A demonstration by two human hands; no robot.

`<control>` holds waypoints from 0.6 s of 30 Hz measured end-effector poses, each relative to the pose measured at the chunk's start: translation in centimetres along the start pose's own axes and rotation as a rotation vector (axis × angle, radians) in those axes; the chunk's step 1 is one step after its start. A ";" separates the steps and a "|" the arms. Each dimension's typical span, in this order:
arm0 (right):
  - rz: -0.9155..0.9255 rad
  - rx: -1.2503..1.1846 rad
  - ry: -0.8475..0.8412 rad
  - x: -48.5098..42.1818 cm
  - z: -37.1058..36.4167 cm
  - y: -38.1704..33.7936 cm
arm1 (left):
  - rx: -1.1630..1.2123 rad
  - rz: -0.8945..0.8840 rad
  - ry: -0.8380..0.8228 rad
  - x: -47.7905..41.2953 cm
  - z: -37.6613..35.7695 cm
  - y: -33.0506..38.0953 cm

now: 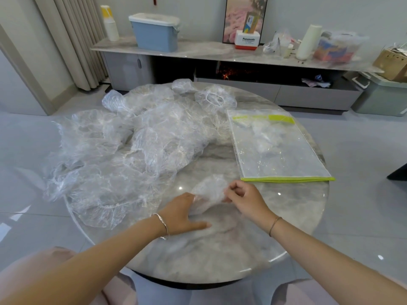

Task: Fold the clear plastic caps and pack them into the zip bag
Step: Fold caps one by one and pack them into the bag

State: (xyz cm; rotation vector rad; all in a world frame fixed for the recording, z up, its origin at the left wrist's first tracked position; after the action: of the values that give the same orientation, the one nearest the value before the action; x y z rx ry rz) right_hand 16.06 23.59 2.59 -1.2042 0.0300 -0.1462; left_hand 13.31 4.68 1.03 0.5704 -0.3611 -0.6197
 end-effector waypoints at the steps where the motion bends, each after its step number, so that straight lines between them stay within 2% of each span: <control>1: -0.041 -0.017 0.009 -0.3 -0.1 0.1 | 0.068 0.047 0.052 -0.2 0.1 -0.3; 4: -0.118 0.025 0.030 -0.8 -0.2 1.3 | 0.230 0.159 0.210 -0.7 0.2 -1.0; 7: -0.109 0.182 0.088 -1.1 0.0 1.9 | 0.333 0.205 0.321 -0.8 0.6 -1.4; 9: 0.020 0.281 0.177 -0.9 0.2 0.9 | 0.325 0.219 0.330 -1.1 0.6 -1.8; 11: 0.274 0.365 0.206 -0.1 -0.1 -1.0 | 0.306 0.216 0.334 -1.3 0.6 -2.0; 14: 0.485 0.527 0.064 1.0 -1.8 -1.8 | 0.306 0.240 0.319 -1.7 0.6 -2.2; 18: 0.453 0.764 -0.272 1.3 -4.1 0.1 | 0.279 0.239 0.307 -1.6 0.8 -1.5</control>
State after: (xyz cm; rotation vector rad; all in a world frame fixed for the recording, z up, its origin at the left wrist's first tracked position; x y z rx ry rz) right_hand 16.94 19.71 1.07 -0.4237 0.0064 0.3793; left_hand 11.04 4.34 0.51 0.8624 -0.2219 -0.2454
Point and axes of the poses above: each hand's wrist, its own x-axis away from the middle knuckle, its own z-axis out of the back of the hand, y = z × x, the point moved 4 cm from there along -x, towards the middle knuckle, and after that the axes turned 2 degrees about z, right-handed, at the moved point
